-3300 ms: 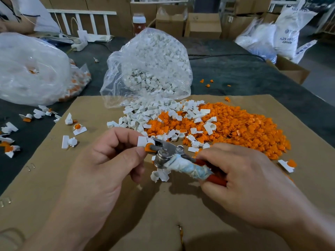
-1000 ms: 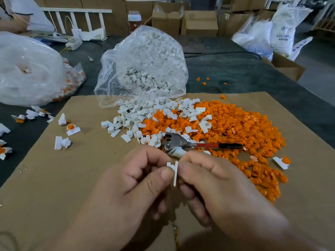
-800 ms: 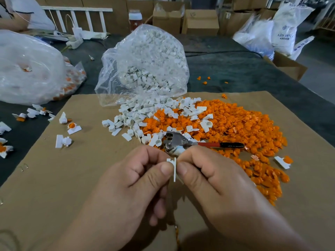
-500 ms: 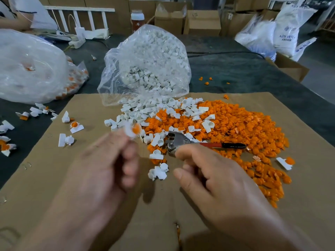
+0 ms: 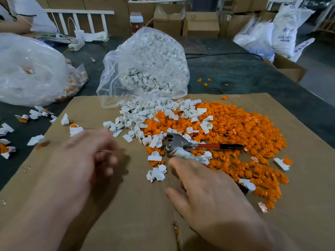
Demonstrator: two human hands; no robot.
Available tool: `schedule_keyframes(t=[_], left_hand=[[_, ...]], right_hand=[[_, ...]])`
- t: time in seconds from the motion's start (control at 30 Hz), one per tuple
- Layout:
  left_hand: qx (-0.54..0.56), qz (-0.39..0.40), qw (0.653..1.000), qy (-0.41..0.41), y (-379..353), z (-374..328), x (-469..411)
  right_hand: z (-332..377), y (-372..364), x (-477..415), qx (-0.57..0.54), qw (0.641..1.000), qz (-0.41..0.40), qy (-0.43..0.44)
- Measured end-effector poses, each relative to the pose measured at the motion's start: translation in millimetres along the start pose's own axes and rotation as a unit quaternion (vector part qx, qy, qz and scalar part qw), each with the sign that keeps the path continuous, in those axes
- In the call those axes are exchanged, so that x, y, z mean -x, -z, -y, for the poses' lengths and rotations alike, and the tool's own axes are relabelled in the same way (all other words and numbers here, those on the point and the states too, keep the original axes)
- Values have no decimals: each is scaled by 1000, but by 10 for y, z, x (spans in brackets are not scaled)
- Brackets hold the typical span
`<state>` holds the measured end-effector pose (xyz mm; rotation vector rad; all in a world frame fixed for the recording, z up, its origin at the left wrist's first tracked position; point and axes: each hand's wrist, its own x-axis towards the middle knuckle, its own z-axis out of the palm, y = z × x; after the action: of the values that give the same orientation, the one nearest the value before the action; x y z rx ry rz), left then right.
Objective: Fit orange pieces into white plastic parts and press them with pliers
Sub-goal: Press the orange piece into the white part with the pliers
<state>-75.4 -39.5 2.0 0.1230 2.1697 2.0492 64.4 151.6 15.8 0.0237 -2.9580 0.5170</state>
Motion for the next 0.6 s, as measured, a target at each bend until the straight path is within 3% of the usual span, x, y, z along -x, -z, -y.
schedule_keyframes(t=[0.03, 0.1, 0.2, 0.4, 0.5, 0.6], left_hand=[[-145, -1, 988, -50, -114, -47, 91], [-321, 66, 933, -150, -312, -118, 333], [-444, 122, 872, -169, -368, -46, 397], [-497, 139, 823, -238, -403, 6, 402], [-491, 148, 820, -255, -421, 0, 429], [-444, 142, 850, -245, -423, 21, 408]], right_hand=[[-6, -10, 1, 6, 1000, -4, 2], [-5, -21, -6, 8, 1000, -7, 3], [15, -23, -34, 11, 1000, 3, -3], [63, -57, -64, 36, 999, 12, -8], [62, -79, -57, 52, 999, 5, -8], [35, -92, -55, 73, 997, -3, -1]])
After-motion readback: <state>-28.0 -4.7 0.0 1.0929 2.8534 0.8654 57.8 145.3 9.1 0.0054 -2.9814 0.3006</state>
